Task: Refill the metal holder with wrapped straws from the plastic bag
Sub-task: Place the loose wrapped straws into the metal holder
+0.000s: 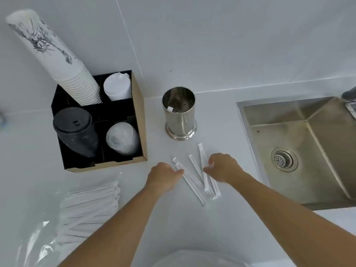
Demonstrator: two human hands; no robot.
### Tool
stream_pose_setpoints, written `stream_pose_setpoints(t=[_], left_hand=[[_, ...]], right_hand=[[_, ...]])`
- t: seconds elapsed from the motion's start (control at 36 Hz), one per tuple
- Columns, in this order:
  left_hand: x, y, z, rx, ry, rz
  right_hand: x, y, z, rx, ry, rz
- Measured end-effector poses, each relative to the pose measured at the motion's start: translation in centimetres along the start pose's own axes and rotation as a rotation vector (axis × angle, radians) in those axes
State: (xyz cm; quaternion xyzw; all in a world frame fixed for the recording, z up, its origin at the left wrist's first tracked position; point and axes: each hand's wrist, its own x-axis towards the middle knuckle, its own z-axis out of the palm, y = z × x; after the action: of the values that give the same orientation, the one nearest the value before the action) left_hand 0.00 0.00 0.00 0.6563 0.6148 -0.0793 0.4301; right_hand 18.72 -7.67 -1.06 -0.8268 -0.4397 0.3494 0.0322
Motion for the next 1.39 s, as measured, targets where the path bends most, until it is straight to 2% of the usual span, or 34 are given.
stream_pose_setpoints(t=[0.22,0.39,0.61,0.92,1.14,1.39], left_hand=[[1.0,1.3,2.2,0.028,0.068,-0.038],[1.4,1.5,2.8,0.118,0.114,-0.014],[1.4,1.8,2.9,0.051,0.096,-0.053],[1.0,0.4,2.7,0.122,0.106,0.019],[0.3,-0.5,2.6,0.144,0.122,0.033],[0.3,-0.5,1.9,0.239,0.111,0.044]], right_hand=[[0.5,-0.2,1.3,-0.044,0.075,0.033],[0.9,-0.4,1.1,-0.012,0.054,0.055],[1.1,-0.6,0.7,-0.053,0.048,0.024],[0.5,-0.5,0.7,0.117,-0.050,-0.009],[-0.1,-1.0,2.0,-0.063,-0.005,-0.100],[0.0,-2.9,1.5,-0.224,-0.005,-0.080]])
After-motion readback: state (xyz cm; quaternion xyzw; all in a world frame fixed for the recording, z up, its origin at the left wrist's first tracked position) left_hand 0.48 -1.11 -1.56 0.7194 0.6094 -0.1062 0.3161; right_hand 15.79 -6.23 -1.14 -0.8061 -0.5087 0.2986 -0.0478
